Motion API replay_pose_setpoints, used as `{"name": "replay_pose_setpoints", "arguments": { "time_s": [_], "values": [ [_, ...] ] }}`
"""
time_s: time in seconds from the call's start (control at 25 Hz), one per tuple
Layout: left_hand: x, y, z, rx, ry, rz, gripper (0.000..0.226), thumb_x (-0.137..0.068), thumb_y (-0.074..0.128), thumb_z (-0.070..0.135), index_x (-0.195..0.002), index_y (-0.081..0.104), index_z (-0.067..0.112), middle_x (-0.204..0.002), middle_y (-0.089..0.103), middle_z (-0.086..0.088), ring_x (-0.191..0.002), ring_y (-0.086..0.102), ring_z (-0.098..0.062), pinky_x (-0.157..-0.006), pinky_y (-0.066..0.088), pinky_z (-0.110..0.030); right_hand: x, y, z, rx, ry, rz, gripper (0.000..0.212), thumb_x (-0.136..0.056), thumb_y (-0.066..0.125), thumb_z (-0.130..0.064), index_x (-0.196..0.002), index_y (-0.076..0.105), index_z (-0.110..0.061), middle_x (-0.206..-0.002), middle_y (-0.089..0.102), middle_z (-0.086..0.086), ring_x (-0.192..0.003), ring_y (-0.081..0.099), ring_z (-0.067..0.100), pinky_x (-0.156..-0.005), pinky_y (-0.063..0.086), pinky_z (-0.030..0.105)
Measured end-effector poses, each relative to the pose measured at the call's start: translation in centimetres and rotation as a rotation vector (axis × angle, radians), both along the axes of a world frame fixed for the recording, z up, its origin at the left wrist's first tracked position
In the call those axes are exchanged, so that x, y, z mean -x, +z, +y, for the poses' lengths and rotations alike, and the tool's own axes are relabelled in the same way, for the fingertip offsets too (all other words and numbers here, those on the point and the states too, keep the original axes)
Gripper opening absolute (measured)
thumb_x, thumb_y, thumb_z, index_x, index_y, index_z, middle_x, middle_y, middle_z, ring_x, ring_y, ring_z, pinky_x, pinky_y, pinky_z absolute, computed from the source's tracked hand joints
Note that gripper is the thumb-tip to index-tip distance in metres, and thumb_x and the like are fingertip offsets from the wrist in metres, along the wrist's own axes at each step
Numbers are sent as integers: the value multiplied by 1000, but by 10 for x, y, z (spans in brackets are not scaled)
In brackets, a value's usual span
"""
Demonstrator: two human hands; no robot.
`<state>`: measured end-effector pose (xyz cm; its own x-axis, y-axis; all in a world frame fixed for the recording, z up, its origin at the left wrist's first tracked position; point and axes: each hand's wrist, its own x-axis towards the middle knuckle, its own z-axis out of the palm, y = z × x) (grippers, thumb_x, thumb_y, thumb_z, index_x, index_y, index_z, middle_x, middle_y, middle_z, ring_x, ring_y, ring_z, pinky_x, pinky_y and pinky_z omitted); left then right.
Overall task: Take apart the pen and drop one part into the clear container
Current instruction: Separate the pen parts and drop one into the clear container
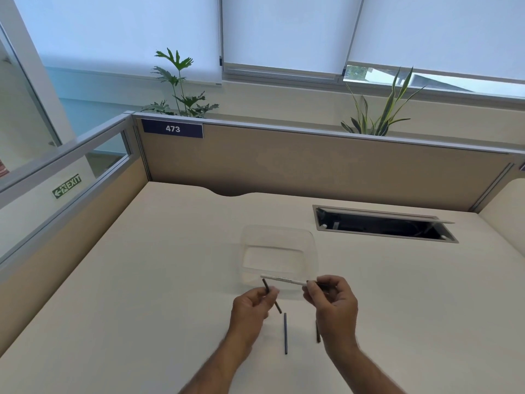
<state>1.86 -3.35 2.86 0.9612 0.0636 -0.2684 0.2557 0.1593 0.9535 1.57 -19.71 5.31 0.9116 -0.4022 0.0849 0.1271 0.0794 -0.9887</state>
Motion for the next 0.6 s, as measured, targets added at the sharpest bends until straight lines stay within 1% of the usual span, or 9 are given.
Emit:
{"name": "replay_pose_setpoints", "arguments": {
  "time_s": [0.04,0.12,0.16,0.24,0.32,0.4,0.48,0.52,0.6],
  "values": [
    [-1,5,-2,116,-31,42,15,-80,76,35,-93,78,28,-94,78,9,-95,67,-6,-84,55,-32,1,-5,-1,-64,5,40,23,-84,74,2,-78,67,-20,-78,75,18,-74,75,31,-74,62,43],
    [-3,13,-5,305,-64,86,25,-82,72,35,-102,76,21,-99,76,3,-105,66,-13,-93,53,-43,5,-14,0,-158,43,124,19,-84,72,5,-79,66,-13,-84,73,29,-75,74,34,-72,61,42],
    [-4,17,-6,351,-62,84,27,-83,71,34,-104,76,19,-100,75,0,-106,66,-17,-96,53,-46,7,-17,1,-178,74,164,15,-85,71,5,-81,64,-8,-85,73,31,-77,75,37,-70,61,41],
    [-6,25,-10,349,-27,53,29,-80,71,35,-104,76,20,-97,75,-2,-104,66,-19,-95,54,-46,12,-24,3,-143,149,217,11,-85,72,3,-85,63,-3,-83,75,27,-83,74,41,-69,61,41],
    [-7,31,-13,312,20,14,28,-78,72,33,-101,77,19,-88,75,-2,-95,68,-19,-93,55,-45,17,-25,3,-8,222,231,15,-81,77,2,-86,68,-9,-81,77,17,-84,74,39,-73,61,42],
    [-8,35,-15,279,54,-22,23,-80,73,29,-99,78,18,-84,75,-4,-88,69,-20,-92,55,-44,18,-20,5,199,258,208,22,-77,82,-4,-88,73,-21,-86,79,2,-86,74,21,-74,60,31],
    [-8,38,-17,223,73,-60,20,-78,74,31,-95,79,20,-89,77,-4,-89,69,-19,-89,56,-40,17,-11,6,404,244,129,29,-74,86,-17,-98,73,-28,-94,77,-11,-92,71,5,-75,57,21],
    [-8,39,-18,190,79,-83,18,-77,75,31,-92,80,22,-91,78,-2,-88,70,-18,-86,56,-38,14,-7,7,482,223,69,31,-74,86,-22,-102,72,-28,-98,76,-15,-94,69,2,-76,56,19],
    [-8,43,-19,148,84,-126,9,-80,75,26,-88,80,26,-86,79,0,-81,70,-14,-80,58,-34,7,2,8,553,206,-20,31,-75,85,-26,-103,73,-25,-98,74,-17,-93,69,2,-75,57,18]
  ]
}}
